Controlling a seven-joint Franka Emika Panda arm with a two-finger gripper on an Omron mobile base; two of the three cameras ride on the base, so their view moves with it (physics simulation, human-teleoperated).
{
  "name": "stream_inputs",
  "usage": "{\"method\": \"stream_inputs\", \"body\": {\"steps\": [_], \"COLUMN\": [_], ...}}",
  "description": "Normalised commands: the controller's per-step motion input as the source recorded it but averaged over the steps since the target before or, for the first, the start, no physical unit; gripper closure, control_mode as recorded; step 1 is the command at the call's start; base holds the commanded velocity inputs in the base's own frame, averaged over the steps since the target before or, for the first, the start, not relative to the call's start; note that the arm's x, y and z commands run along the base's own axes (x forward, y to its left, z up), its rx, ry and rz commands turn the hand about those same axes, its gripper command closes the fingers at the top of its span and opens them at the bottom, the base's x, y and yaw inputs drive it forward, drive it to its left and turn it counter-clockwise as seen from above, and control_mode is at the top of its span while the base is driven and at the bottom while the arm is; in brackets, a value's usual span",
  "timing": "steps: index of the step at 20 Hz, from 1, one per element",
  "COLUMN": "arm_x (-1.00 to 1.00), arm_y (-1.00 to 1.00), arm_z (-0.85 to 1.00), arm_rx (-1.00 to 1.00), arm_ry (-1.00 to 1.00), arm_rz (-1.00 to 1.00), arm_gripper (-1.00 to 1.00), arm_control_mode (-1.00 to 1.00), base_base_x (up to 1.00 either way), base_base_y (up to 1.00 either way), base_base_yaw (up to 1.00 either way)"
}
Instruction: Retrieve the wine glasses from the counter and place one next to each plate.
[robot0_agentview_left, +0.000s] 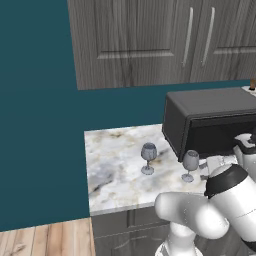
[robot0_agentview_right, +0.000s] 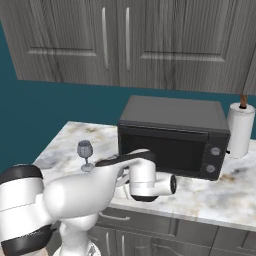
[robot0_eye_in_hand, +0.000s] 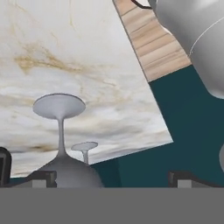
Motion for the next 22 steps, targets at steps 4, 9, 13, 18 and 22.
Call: {"method": "stream_inputs", "body": {"steps": [4,9,13,18,22], "arm_x": [0.21,0.30,0.04,0.00,0.00], "arm_y": [0.05,0.00,0.00,0.00,0.00], "arm_z": [-0.18,-0.04,-0.01,-0.07,-0.03], "arm_rx": [0.02,0.06,0.06,0.04,0.00], "arm_ry": [0.04,0.06,0.01,0.00,0.00], "arm_rz": [0.03,0.04,0.00,0.00,0.00], "arm_gripper": [-1.00,-1.00,-1.00,-1.00,-1.00], "arm_control_mode": [-1.00,-1.00,-1.00,-1.00,-1.00], "base_base_x": [0.00,0.00,0.00,0.00,0.00], "base_base_y": [0.00,0.00,0.00,0.00,0.00], "base_base_yaw": [0.00,0.00,0.00,0.00,0.00]}}
